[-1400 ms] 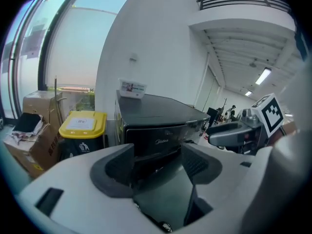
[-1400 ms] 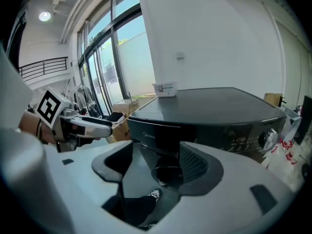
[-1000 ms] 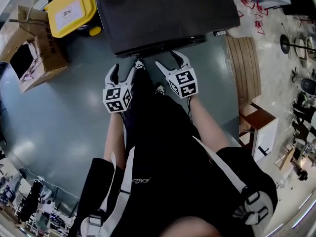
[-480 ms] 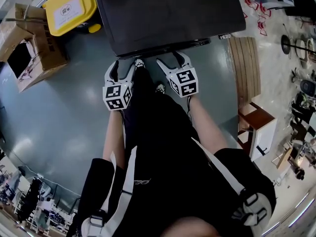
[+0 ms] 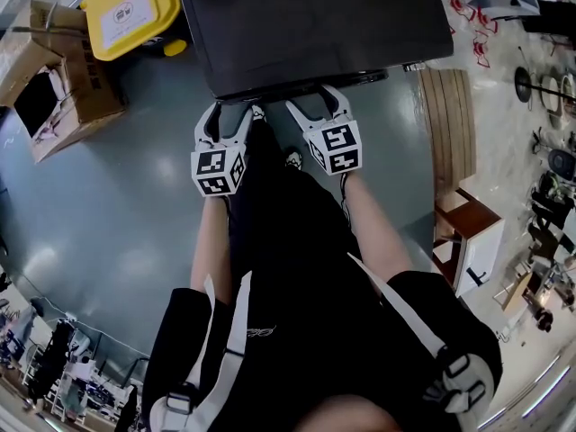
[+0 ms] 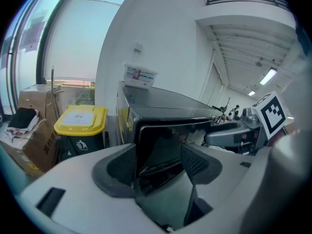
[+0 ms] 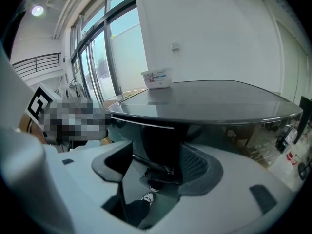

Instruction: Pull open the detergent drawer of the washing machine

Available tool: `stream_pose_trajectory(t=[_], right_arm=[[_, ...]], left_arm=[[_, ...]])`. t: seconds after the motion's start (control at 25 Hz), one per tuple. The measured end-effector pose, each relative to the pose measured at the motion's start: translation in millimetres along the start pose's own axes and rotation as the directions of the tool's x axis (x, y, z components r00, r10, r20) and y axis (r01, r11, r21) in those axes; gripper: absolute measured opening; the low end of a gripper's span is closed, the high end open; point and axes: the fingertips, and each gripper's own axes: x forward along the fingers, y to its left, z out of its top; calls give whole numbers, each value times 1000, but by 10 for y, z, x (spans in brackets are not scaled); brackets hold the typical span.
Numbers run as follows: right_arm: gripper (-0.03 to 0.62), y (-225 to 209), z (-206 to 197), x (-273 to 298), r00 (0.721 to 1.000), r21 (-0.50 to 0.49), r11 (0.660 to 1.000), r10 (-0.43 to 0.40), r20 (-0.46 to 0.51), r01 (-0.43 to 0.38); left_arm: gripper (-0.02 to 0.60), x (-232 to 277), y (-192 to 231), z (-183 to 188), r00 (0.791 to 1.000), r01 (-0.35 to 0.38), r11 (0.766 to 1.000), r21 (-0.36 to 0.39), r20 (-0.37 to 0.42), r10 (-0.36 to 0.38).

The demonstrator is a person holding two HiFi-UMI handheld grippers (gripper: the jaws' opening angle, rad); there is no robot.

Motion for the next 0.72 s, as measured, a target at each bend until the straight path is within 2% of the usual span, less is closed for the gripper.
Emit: stream_pose_trajectory(t=[0.24, 0.52, 0.72], right_arm=[[291, -31, 2, 6, 1000, -6, 1000, -18, -3, 18], [279, -50, 54, 45, 998, 33, 997, -66, 21, 65], [277, -77, 34, 46, 994, 21, 995, -103, 23, 102]], left_arm=[[295, 31, 6, 25, 1000, -10, 1000, -27, 10, 10], [293, 47, 46, 74, 999, -32, 997, -65, 28, 34], [293, 73, 32, 79, 997, -64, 994, -90, 31, 67]])
